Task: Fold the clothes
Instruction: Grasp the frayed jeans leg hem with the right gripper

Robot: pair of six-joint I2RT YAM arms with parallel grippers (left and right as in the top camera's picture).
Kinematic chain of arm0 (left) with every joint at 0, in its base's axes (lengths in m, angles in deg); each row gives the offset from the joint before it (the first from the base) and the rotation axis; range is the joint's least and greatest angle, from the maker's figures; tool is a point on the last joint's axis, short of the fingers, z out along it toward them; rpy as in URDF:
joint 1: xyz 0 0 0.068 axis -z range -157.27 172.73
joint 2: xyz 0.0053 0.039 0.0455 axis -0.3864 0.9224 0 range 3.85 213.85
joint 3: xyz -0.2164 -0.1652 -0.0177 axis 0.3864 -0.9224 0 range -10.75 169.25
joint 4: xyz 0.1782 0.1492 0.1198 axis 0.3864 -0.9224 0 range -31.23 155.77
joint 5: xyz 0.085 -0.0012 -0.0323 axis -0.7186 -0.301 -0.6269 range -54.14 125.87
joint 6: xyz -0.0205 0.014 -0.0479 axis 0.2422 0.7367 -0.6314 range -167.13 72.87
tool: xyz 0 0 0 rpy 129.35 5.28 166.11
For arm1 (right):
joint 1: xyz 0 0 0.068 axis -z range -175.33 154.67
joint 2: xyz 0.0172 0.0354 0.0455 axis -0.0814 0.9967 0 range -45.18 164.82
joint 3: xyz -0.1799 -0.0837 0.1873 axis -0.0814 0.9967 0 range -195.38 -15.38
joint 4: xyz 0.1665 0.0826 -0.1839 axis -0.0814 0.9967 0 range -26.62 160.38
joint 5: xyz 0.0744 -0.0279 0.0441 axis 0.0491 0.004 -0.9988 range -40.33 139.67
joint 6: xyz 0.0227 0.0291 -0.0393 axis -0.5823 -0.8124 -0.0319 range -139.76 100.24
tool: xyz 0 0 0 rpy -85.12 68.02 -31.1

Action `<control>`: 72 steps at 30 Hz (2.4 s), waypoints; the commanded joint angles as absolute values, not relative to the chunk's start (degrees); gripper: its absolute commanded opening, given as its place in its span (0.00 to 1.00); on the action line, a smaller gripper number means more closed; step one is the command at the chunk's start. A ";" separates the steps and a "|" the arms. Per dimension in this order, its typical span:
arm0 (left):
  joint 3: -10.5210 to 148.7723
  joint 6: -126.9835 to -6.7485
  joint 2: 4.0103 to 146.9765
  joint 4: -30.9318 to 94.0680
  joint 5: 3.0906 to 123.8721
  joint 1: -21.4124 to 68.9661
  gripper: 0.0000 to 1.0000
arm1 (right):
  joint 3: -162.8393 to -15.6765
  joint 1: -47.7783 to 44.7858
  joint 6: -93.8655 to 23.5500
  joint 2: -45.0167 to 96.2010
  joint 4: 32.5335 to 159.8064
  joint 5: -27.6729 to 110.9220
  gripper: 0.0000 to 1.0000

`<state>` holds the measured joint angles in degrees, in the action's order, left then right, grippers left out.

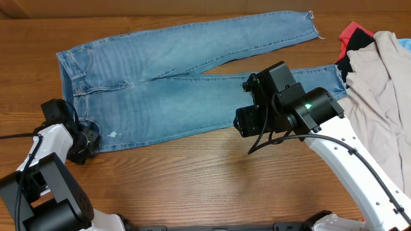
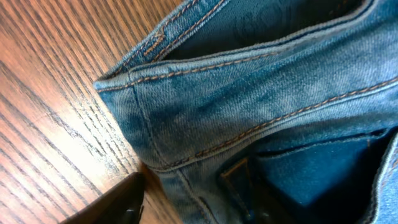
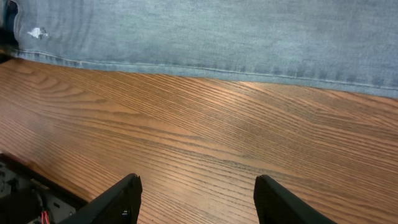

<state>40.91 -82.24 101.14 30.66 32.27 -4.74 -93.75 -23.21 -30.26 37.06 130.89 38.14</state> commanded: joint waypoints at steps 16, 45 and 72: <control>42.04 -80.08 97.27 27.38 31.24 -15.23 0.04 | -93.84 -23.06 -34.94 36.58 127.31 44.72 0.67; 44.93 -77.94 91.31 26.33 32.93 -23.71 0.04 | -84.55 11.43 -48.97 61.25 116.27 47.93 0.73; 49.54 -75.20 90.28 19.14 40.20 -23.71 0.04 | -83.80 16.85 -43.29 46.37 112.07 45.61 0.04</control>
